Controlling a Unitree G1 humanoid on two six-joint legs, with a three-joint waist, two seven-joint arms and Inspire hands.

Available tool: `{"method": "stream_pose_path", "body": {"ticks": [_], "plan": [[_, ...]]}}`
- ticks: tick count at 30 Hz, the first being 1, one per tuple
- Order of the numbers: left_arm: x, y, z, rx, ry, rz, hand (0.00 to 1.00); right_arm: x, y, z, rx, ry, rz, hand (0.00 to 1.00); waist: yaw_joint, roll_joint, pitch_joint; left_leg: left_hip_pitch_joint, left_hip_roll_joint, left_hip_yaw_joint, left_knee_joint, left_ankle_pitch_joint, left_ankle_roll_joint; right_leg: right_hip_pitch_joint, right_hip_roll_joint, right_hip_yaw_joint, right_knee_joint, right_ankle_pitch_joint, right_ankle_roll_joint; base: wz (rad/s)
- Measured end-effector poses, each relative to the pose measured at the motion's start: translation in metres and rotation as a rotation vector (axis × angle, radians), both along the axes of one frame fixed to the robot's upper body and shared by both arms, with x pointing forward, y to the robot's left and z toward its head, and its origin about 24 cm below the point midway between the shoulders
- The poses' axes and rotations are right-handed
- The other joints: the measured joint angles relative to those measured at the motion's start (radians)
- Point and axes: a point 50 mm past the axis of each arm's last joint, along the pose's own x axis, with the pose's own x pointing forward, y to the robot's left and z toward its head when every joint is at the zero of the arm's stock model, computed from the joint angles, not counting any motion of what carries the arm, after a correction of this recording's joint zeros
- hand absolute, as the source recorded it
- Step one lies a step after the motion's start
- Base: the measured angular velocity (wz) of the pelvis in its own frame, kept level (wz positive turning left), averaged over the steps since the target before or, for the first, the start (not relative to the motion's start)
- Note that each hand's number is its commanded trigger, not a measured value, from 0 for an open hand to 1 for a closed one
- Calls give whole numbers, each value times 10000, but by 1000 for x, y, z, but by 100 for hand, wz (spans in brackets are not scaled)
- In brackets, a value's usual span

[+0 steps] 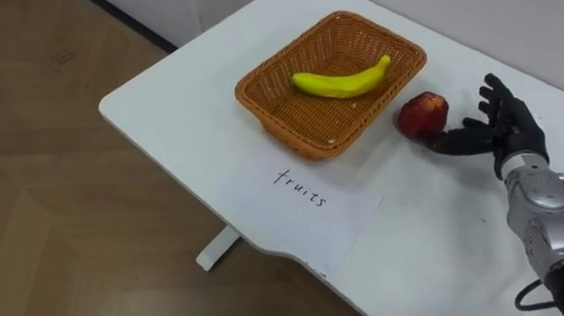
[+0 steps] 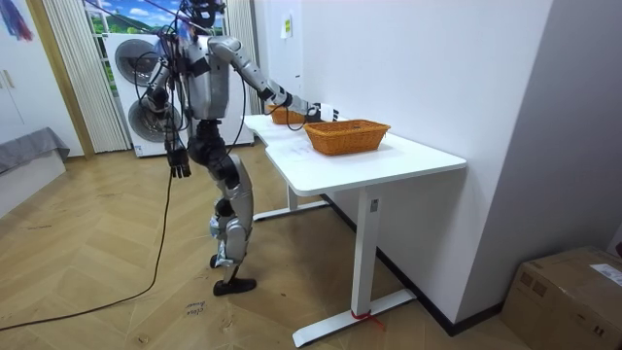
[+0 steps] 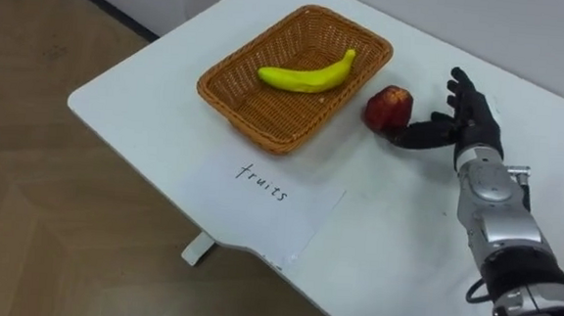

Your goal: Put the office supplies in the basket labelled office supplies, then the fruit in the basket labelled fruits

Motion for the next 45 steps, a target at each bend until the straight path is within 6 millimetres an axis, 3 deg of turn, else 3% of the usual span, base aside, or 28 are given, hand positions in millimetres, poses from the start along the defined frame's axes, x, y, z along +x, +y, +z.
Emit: {"method": "stream_pose_path", "body": {"ticks": [2, 6, 19, 22, 26, 45], "plan": [[6, 1, 0, 95, -237, 63, 0, 3, 1, 4, -105, -180, -89, 0, 187, -86, 47, -131, 71, 157, -13, 15, -21, -184, 8, 110, 114, 13, -58, -20], [10, 1, 0, 180, -381, -12, 0, 4, 1, 7, -161, -385, -191, 0, 227, -193, 115, -239, 97, 170, -19, 31, -49, -330, 4, 121, 134, 14, -87, -2], [22, 0, -3, -63, -223, -525, 0, 21, 13, 28, -1209, -794, 66, 0, 394, -276, 155, -705, 177, 343, 52, 69, -101, -990, 68, 415, 307, 20, -180, -5], [29, 0, -3, -204, -313, -561, 0, 25, 16, 35, -1846, -938, 306, 0, 418, -225, 210, -873, 267, 362, 182, 62, -119, -1076, 118, 400, 295, 55, -230, -3], [35, -1, -4, -438, -440, -400, 0, 28, 22, 38, -2447, -966, 690, 0, 470, -251, 225, -926, 277, 402, 162, 75, -148, -1217, 86, 418, 429, 23, -283, -3], [41, -4, -8, -771, -187, -762, 0, 29, 29, 37, -2765, -913, 1200, 0, 499, -364, 274, -939, 280, 407, 179, 81, -158, -1232, 74, 389, 457, 10, -297, 0]]}}
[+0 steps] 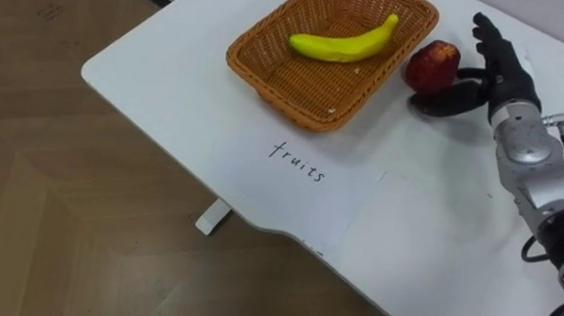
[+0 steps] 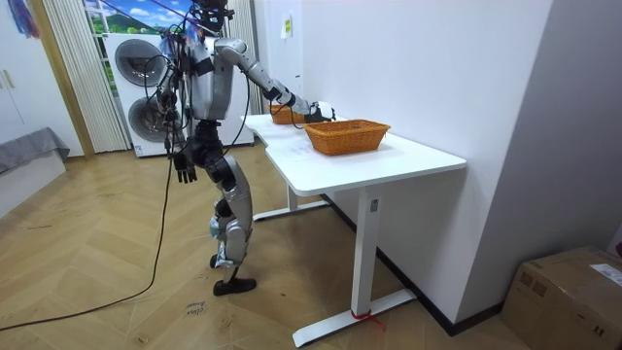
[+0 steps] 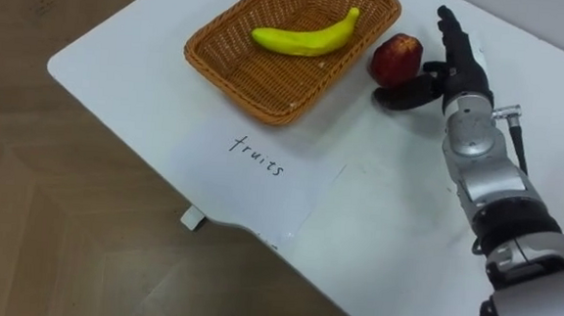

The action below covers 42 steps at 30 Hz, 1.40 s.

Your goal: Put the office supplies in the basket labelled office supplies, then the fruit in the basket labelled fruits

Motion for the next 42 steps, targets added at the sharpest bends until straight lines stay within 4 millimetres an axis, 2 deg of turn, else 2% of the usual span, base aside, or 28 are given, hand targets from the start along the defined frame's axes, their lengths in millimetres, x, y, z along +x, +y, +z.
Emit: {"method": "stream_pose_path", "body": {"ticks": [25, 32, 42], "plan": [[0, 1, 0, 0, 12, -3, 0, 0, 2, 0, -285, 1, 152, 0, 78, 5, -3, -30, 0, 0, -70, 1, -2, -28, 8, 6, 5, 0, 0, 0], [0, 3, 1, -40, 34, -58, 0, 0, 3, 2, -556, 216, 658, 0, 270, -17, -18, -56, 8, -2, -17, 30, -40, -102, 21, 26, 25, 14, -25, -1], [1, 5, 2, 14, 11, -87, 0, -1, 11, -5, -794, 771, 1522, 0, 323, -92, -57, -68, 0, -24, 2, 44, -55, -100, 15, 24, 54, 20, -38, 0]]}}
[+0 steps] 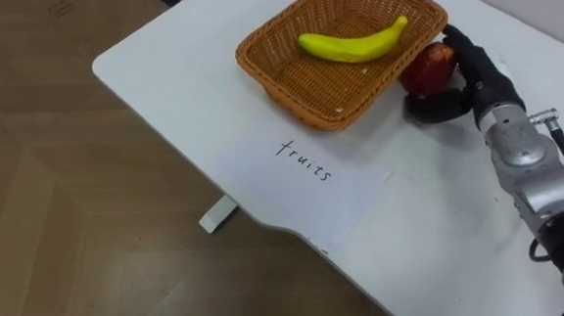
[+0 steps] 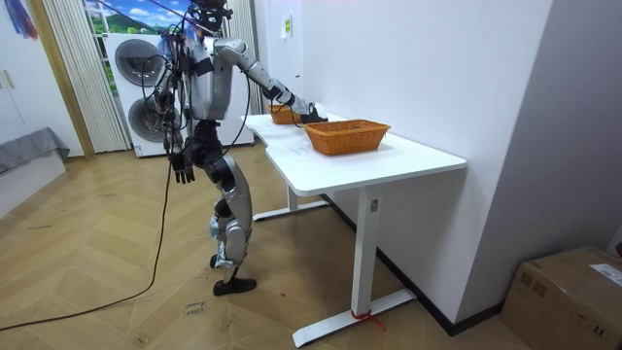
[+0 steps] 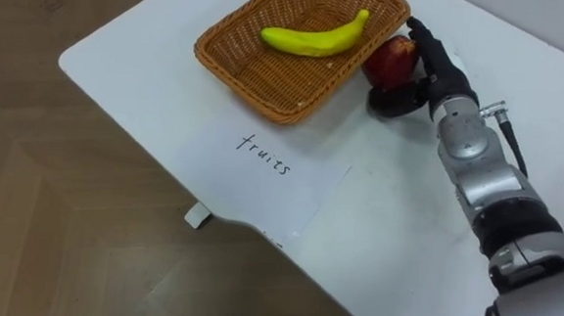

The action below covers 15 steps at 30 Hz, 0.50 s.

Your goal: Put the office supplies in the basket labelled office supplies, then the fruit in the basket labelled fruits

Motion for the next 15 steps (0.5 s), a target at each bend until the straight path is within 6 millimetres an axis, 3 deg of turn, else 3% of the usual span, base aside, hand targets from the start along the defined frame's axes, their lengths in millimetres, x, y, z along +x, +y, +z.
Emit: {"method": "stream_pose_path", "body": {"ticks": [3, 4, 7, 9, 15], "plan": [[0, 0, 0, 7, -1, -1, 0, 0, 0, 0, -35, 32, 67, 0, 5, -15, -3, 0, 1, -1, 10, 0, 0, 3, 2, -1, 1, 0, 0, 0], [0, 1, 0, 18, -2, -4, 0, 0, 1, 0, -67, 41, 95, 9, 5, -15, -3, 0, 1, -1, 12, 0, 0, 4, 2, 0, 3, 0, 0, 0], [0, 2, 1, 59, -1, -25, 0, 0, 1, 0, -49, 53, 121, 58, 8, -15, -3, 0, 2, 0, 12, 0, 0, 4, 1, -2, 3, 0, 0, 0], [1, 4, 1, 98, -9, -45, 0, 0, 1, 0, -12, 63, 118, 71, 8, -15, -3, 1, 3, -2, 13, 0, 0, 4, -1, -4, 7, 0, 0, 0], [4, 9, 4, 227, -136, -135, 0, 1, -2, 4, -170, 82, 189, 79, 2, -15, 9, 10, 1, 6, 83, -1, -2, 3, -31, -7, 123, -40, -22, 0]]}}
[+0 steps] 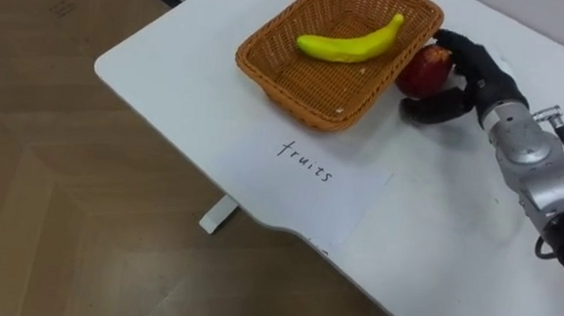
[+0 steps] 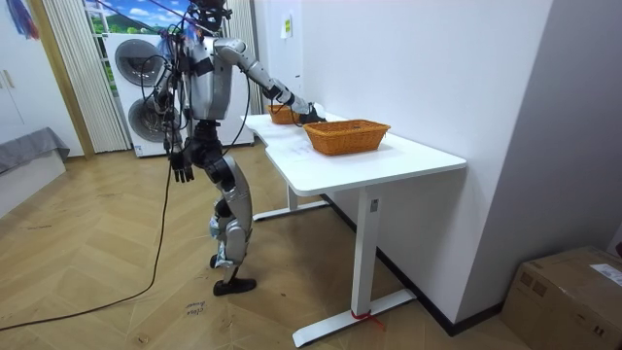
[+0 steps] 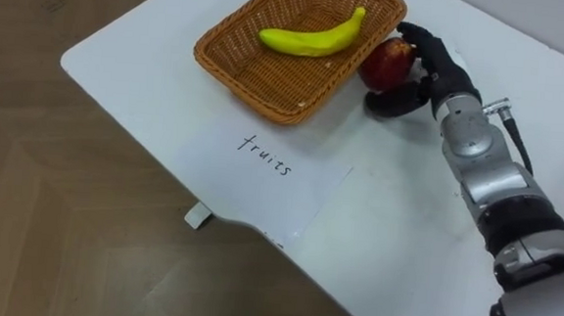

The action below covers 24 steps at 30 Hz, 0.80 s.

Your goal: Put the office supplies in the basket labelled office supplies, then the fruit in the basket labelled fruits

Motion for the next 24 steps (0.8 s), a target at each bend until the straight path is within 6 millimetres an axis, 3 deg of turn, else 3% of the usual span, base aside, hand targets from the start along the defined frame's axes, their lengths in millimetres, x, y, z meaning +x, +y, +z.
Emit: {"method": "stream_pose_path", "body": {"ticks": [9, 13, 17, 24], "plan": [[6, 1, 2, 14, -171, -62, 0, 2, -3, 7, -96, -114, -12, 82, 44, -39, 49, -10, -3, -3, 67, -5, -9, -10, -28, 7, 144, -89, -18, 0], [6, 1, 2, 18, -178, -61, 0, 2, -2, 6, -31, 29, 209, 87, 83, -30, 54, -22, 5, -2, 86, -7, -13, -8, -16, 1, 142, -90, -20, 0], [8, 1, 2, 42, -229, -64, 0, 2, -1, 6, 14, 123, 351, 100, 108, -31, 54, -62, 15, -2, 120, -9, -14, -13, -11, -19, 154, -90, -20, 1], [8, 2, 2, 97, -217, -136, 0, 2, -1, 6, 89, 240, 498, 100, 112, -39, 43, -65, 19, 1, 87, -9, -15, 2, -10, -44, 143, -88, -22, 0]]}}
